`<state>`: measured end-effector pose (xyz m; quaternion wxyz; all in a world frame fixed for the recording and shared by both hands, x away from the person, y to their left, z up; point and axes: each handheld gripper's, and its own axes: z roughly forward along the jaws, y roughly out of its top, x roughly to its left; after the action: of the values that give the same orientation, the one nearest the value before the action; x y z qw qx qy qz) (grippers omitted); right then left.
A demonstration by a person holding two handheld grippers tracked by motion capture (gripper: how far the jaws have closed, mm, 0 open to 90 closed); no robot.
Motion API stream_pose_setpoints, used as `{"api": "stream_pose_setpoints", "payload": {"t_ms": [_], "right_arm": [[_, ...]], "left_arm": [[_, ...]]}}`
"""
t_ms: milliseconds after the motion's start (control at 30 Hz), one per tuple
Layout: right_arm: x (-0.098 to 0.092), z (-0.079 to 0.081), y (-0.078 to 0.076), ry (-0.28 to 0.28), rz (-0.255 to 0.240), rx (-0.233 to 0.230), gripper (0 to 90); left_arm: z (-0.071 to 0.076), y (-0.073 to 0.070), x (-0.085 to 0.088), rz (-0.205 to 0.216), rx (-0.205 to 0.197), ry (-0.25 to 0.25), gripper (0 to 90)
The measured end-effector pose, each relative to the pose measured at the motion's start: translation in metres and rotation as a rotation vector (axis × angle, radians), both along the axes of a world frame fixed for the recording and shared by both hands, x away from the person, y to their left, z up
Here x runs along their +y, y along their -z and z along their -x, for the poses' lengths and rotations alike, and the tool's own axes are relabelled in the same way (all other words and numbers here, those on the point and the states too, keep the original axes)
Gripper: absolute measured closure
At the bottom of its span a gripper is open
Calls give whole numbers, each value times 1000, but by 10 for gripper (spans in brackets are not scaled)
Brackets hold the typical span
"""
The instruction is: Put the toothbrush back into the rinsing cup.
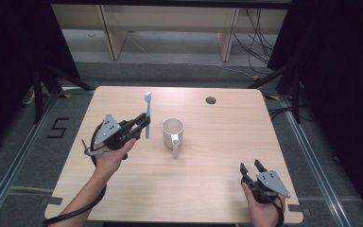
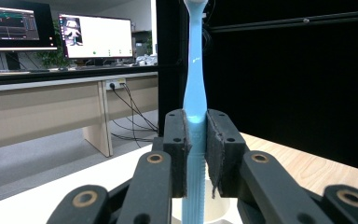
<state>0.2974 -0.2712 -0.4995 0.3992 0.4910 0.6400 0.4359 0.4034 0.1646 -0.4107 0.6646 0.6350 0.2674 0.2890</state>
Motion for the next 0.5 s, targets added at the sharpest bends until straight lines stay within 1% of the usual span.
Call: {"api": "stream_pose_setpoints", "payload": {"t_ms": [33,67,100,133,167,300,467,500], "right_arm": [[1,1,0,7,-15,9,465],[0,0,0,-1,1,-1,466],[-1,-1,0,-6,-1,-2,465],[1,1,0,6,-17,9,465],[0,0,0,0,-7,3,465],[-1,-1,0,-10,-4,-11,465],[-1,-1,0,-6,-7,-7,465],[-1,-1,0,-8,0,-4,465]], "left_arm": [[0,0,-2,2,2,2,781],[0,0,-2,2,2,2,781],[-1,0,-3,3,1,3,781],[-1,0,-3,3,1,4,781],[-1,0,-4,6,3,5,781],[-1,-2,-6,6,-2,10,781],[-2,-3,-9,12,-4,14,781],[-2,-4,-10,14,-3,14,781]]}}
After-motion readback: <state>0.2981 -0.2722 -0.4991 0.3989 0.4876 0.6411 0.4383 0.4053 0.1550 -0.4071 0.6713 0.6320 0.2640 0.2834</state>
